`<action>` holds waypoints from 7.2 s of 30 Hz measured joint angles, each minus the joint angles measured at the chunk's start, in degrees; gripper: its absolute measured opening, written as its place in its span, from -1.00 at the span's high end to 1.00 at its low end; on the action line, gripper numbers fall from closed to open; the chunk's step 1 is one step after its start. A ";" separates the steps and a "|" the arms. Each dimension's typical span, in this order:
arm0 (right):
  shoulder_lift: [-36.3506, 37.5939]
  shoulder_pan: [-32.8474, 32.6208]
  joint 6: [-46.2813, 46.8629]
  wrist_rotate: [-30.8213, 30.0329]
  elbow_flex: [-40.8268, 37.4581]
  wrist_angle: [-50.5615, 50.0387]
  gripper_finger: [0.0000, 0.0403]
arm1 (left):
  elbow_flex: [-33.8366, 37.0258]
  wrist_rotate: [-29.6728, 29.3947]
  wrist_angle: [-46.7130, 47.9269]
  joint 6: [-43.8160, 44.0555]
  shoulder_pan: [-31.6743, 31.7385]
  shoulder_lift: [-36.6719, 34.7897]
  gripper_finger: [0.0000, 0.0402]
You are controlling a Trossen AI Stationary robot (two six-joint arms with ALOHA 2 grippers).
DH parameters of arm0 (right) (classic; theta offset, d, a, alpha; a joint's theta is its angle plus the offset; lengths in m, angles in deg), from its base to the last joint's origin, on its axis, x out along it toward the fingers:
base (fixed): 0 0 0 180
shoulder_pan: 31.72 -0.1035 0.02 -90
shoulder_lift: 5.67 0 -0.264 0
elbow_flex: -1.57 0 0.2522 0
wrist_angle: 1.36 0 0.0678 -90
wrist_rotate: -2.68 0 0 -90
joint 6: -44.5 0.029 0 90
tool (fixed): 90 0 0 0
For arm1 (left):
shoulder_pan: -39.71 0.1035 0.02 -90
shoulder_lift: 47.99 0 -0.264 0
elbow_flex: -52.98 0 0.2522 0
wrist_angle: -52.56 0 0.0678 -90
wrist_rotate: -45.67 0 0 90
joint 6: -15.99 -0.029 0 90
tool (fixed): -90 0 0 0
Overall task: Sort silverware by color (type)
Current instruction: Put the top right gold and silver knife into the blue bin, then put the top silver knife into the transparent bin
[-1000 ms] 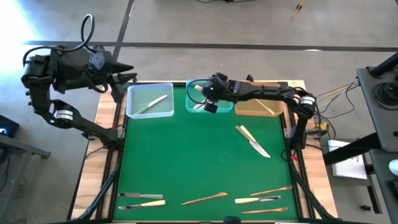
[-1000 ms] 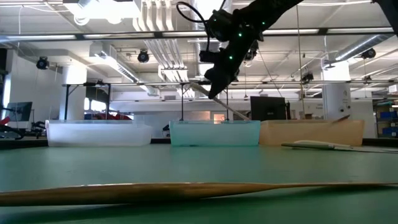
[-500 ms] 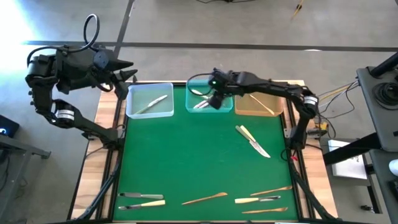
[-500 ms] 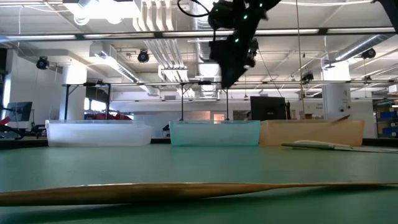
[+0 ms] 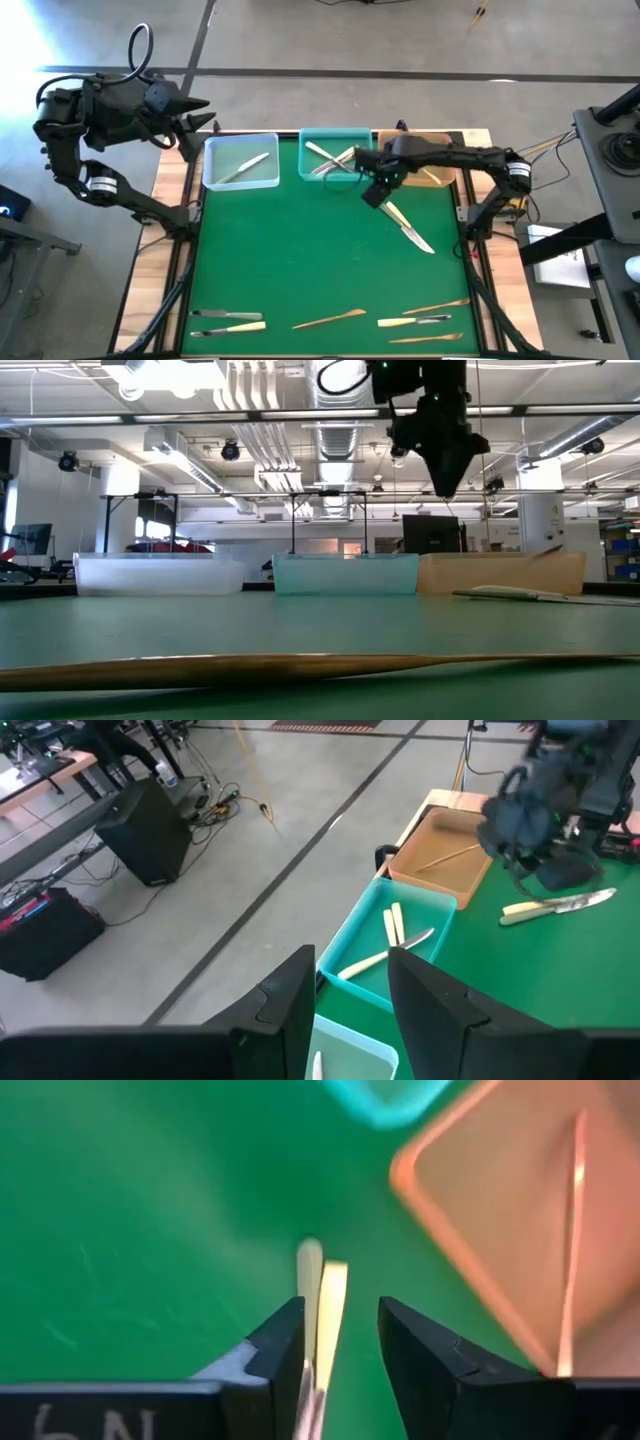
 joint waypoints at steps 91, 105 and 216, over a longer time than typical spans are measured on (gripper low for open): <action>18.35 1.22 -10.25 -11.23 -24.02 49.90 0.67 | 0.15 0.04 0.62 1.25 0.00 3.77 0.44; 1.90 5.82 -51.37 -11.85 -18.53 76.27 0.67 | 0.15 0.04 0.84 1.44 -0.01 3.77 0.44; -3.32 -4.44 10.15 13.98 -28.47 25.23 0.32 | 4.63 4.57 0.43 3.21 -0.01 1.80 0.44</action>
